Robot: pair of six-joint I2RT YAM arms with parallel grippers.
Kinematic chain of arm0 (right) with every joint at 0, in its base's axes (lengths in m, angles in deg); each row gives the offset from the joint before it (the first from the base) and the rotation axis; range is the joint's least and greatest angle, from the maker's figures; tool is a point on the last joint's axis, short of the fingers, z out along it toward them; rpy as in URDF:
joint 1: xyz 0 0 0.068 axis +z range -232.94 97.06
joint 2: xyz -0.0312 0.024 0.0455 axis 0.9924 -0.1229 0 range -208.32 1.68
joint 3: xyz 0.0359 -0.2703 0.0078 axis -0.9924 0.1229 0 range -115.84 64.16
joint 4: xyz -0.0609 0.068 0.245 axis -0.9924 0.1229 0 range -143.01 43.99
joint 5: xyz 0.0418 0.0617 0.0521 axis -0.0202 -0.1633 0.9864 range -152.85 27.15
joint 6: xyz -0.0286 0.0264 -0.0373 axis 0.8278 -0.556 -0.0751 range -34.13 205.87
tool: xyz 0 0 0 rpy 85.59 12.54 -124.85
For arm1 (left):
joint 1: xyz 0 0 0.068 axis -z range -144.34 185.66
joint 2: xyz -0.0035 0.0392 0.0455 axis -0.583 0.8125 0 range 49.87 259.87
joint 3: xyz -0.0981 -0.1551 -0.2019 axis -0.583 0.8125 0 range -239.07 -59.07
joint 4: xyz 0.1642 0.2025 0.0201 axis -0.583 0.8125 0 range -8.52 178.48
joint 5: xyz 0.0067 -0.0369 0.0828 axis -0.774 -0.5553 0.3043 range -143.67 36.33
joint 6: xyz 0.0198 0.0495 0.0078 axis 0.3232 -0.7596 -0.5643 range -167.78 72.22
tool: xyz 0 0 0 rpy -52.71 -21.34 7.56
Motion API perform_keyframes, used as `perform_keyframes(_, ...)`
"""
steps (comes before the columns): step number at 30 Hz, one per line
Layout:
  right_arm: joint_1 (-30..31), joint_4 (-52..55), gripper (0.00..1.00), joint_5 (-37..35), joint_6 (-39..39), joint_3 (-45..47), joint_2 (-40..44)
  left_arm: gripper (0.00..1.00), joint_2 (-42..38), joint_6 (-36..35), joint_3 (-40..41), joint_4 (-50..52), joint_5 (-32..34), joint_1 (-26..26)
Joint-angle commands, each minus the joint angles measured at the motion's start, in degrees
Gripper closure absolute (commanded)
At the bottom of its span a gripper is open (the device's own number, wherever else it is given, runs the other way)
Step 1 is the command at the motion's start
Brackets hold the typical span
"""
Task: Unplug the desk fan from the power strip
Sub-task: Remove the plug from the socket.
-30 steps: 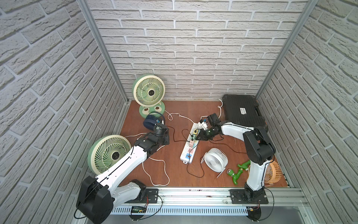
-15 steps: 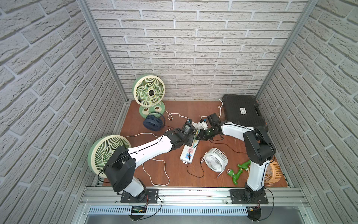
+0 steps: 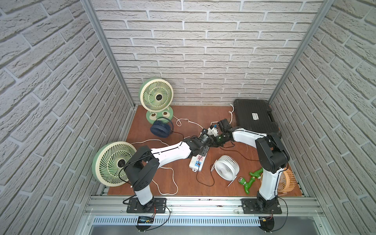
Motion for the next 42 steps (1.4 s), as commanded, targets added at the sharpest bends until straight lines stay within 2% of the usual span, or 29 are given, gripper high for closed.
perform_keyframes(1,0.3,-0.6,0.95,-2.5,0.1,0.9,0.9,0.47,1.0,0.4,-1.0,-1.3,1.7,0.5)
perform_keyframes(9,0.3,-0.8,0.95,-2.3,-0.1,0.8,0.6,0.59,2.0,1.0,-0.6,-1.8,2.4,0.5)
perform_keyframes(18,0.3,-0.8,0.95,-2.4,-0.1,0.9,0.5,0.59,3.1,1.6,-0.3,-1.8,2.5,0.8)
perform_keyframes(24,0.3,-0.8,0.95,-2.4,-0.1,0.9,0.5,0.84,3.2,1.6,-0.3,-1.6,3.3,1.1)
perform_keyframes(30,0.3,-0.8,0.95,-2.5,-0.1,0.9,0.6,0.98,3.1,1.3,-0.5,-1.0,4.7,1.6)
perform_keyframes(37,0.3,-0.8,0.95,-2.5,-0.2,0.9,0.5,1.0,2.7,-0.3,-0.7,-1.5,4.5,2.3)
perform_keyframes(42,0.3,-0.8,0.95,-2.6,-0.3,1.1,0.6,1.0,-0.5,0.1,2.3,-4.9,-1.2,-0.8)
